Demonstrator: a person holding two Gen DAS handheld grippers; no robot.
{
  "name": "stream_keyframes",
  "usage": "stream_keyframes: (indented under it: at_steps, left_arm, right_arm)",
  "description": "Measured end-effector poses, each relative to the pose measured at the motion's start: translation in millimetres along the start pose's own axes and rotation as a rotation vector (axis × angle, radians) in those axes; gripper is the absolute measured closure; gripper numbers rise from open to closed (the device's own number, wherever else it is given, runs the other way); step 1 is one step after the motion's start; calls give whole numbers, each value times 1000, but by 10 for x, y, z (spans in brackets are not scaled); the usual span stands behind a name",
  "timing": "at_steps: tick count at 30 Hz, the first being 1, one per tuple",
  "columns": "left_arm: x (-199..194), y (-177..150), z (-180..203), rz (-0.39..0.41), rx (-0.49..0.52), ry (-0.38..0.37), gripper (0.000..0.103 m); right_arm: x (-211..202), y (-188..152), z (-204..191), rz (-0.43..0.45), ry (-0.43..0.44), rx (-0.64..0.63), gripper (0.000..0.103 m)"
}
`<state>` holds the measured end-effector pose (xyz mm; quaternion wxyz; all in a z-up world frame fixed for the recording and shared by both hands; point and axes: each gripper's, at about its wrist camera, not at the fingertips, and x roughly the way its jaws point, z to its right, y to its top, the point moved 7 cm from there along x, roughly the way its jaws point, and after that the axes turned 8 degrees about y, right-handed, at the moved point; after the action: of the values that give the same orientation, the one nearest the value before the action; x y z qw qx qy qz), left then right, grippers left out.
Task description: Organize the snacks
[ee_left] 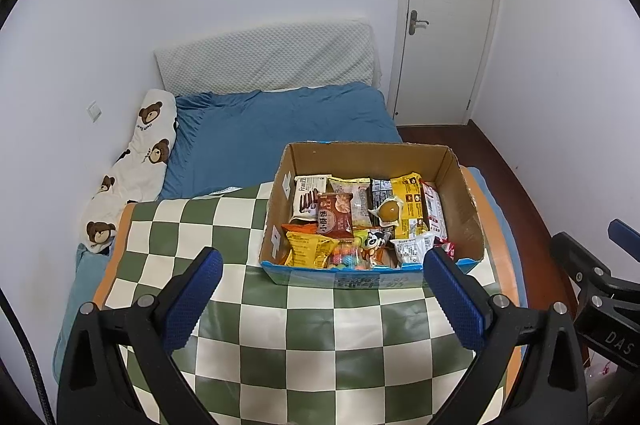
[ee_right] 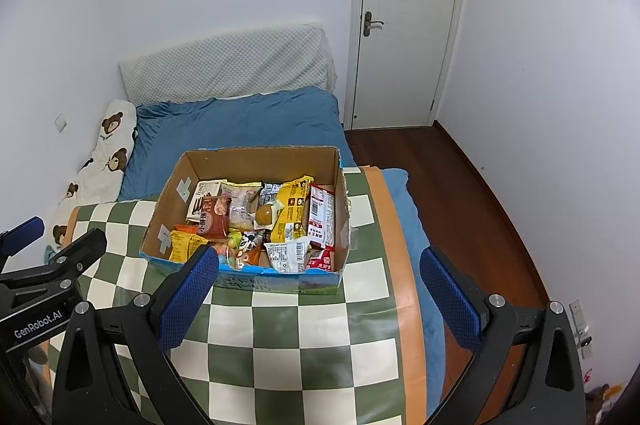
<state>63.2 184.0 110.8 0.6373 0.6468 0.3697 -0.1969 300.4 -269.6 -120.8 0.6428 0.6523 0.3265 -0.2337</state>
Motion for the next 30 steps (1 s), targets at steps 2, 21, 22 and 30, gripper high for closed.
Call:
stream_keyframes:
  at_steps: [2, 21, 22, 30]
  left_arm:
    - [-3, -1, 1, 0, 0, -2, 0]
    - [-42, -61, -30, -7, -13, 1, 0]
    - [-38, -66, -29, -9, -14, 1, 0]
    - [3, -91, -37, -17, -21, 8, 0]
  right_arm:
    - [-1, 3, 4, 0, -3, 1, 0]
    - [4, -29, 42, -9, 4, -15, 0]
    - [5, -27, 41, -8, 4, -17, 0]
    - [18, -42, 56, -14, -2, -23, 0]
